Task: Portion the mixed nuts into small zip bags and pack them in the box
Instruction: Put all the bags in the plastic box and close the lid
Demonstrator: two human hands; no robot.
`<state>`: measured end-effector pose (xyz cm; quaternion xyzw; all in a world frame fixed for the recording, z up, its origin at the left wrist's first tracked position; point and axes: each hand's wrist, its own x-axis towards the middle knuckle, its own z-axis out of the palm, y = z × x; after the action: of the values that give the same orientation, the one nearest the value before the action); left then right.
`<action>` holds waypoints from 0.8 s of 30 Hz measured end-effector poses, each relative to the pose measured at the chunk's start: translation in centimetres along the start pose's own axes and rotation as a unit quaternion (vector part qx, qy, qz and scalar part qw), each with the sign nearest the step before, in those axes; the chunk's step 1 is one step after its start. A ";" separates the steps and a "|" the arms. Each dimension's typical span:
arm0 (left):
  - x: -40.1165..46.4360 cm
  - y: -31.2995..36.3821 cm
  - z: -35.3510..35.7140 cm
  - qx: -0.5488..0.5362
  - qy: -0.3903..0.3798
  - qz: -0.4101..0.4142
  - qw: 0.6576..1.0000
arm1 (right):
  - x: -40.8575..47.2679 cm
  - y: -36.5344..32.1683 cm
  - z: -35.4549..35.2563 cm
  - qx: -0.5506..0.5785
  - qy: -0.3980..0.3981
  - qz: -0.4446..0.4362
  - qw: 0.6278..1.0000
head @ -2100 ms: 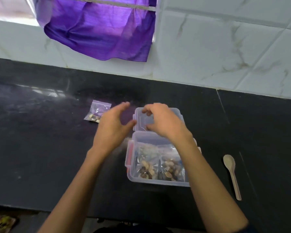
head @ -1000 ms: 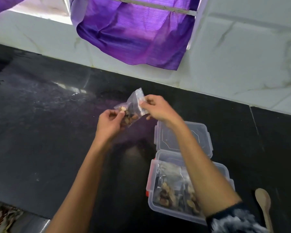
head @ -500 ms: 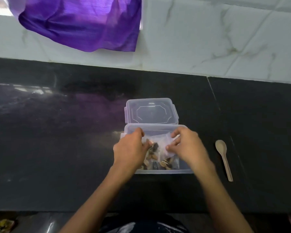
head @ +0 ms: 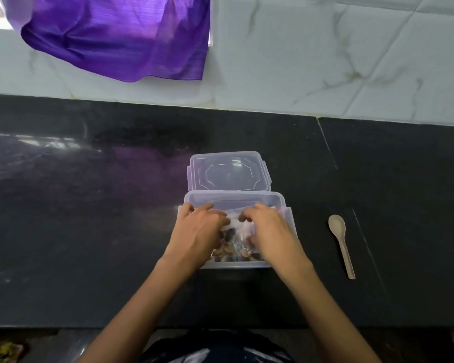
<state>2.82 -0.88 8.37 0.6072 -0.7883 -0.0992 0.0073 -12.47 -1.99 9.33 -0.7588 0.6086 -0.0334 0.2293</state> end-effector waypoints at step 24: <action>7.7 -9.3 1.8 -0.402 0.096 -0.341 0.844 | 12.1 5.7 -3.7 0.292 0.152 0.139 0.934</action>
<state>9.43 -10.22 4.21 0.7881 -0.4178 -0.3447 0.2924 -15.71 -15.41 7.66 -0.5521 0.6992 -0.2924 0.3476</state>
